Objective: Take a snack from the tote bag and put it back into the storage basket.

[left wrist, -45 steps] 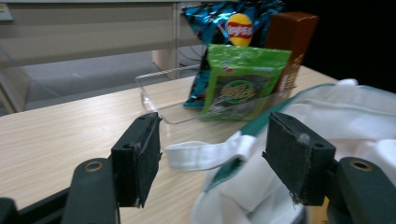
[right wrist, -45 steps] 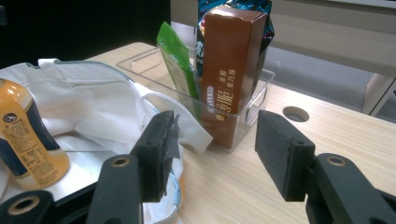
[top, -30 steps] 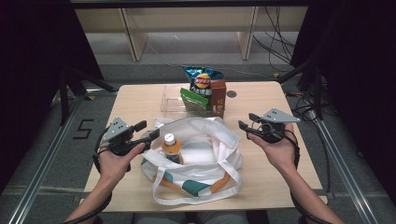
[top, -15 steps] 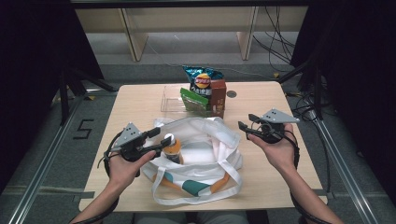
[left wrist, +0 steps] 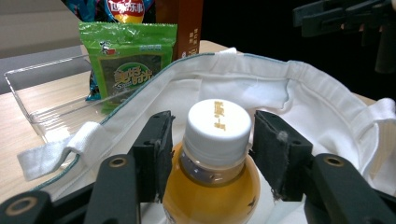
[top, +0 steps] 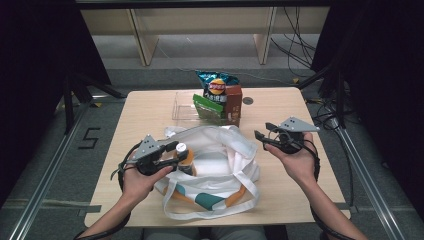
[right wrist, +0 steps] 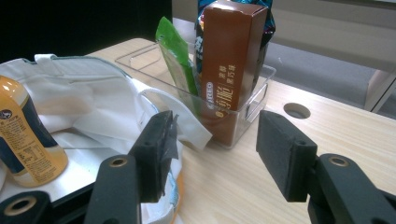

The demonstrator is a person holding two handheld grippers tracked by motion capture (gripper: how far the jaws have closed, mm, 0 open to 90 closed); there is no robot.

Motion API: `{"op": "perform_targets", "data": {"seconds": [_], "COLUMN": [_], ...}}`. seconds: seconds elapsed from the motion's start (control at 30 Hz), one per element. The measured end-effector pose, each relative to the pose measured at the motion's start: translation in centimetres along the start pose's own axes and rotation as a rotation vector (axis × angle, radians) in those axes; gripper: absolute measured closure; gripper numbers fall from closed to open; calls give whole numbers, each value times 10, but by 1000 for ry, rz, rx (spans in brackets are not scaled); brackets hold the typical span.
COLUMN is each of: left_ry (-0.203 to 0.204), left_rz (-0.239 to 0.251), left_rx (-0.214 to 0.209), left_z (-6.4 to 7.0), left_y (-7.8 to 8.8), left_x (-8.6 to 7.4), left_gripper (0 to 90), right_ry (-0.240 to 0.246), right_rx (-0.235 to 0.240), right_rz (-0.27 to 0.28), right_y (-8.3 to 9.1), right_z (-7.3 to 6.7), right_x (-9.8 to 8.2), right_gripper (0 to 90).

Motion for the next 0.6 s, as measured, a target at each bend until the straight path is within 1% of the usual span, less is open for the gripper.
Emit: {"op": "perform_targets", "data": {"seconds": [0.03, 0.07, 0.1, 0.13, 0.17, 0.23, 0.27, 0.3, 0.33, 0.37, 0.4, 0.43, 0.47, 0.5, 0.6], "left_ry": [-6, -8, -14, -17, -23, -27, -29, -38, -48, -61, -64, -65, -63, -60, -67], "left_rz": [0, -3, -5, 2, -4, 1, 10, 1, 4, 7, 1, 2, 7, 8, 3], "left_rx": [-1, 1, 3, -3, 6, 6, 2, 10, 11, 9, 13, 13, 10, 9, 7], "left_z": [0, 0, 0, 0, 0, 0, 0, 1, 1, 1, 2, 2, 1, 1, 2], "left_y": [-1, -1, -1, -3, -2, -2, -3, -2, -2, -2, -1, -1, -1, -1, -1], "left_x": [-1, -1, -2, -2, -2, -2, -1, -1, -1, -1, -1, 0, 0, 0, 0], "left_gripper": [480, 488, 496, 505, 510, 524, 538, 557, 568, 576, 579, 581, 582, 582, 584], "right_ry": [18, 18, 3, 0, 18, -7, -1, 2, 1, 7, 6, -5, -1, -10, 4], "right_rx": [-2, -1, 0, 4, -4, -10, -9, 1, 2, -8, 0, -7, -13, -15, -12], "right_rz": [4, 4, -1, 4, 9, 6, 6, 3, -2, -3, -5, -7, -8, -5, -5], "right_y": [0, 0, 0, -1, 0, 0, 0, 0, 0, 0, 0, 0, 0, 0, 0], "right_z": [1, 1, 0, 0, 1, 0, 0, 0, 0, 0, 0, -1, -1, -1, 0], "right_x": [0, 0, 0, 0, 1, 0, 0, 0, 0, 0, 0, -1, -1, -1, -1], "right_gripper": [469, 469, 469, 469, 469, 469, 469, 469, 469, 469, 469, 469, 469, 469, 469]}}
Point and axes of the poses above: each handheld gripper's, and its own axes: y roughly backward along the jaws, x roughly out of its top, z roughly to its right, the point moved 4 cm from there along -y, roughly forward along the jaws, and after that the axes turned 4 degrees about -y, right-handed, at the moved point
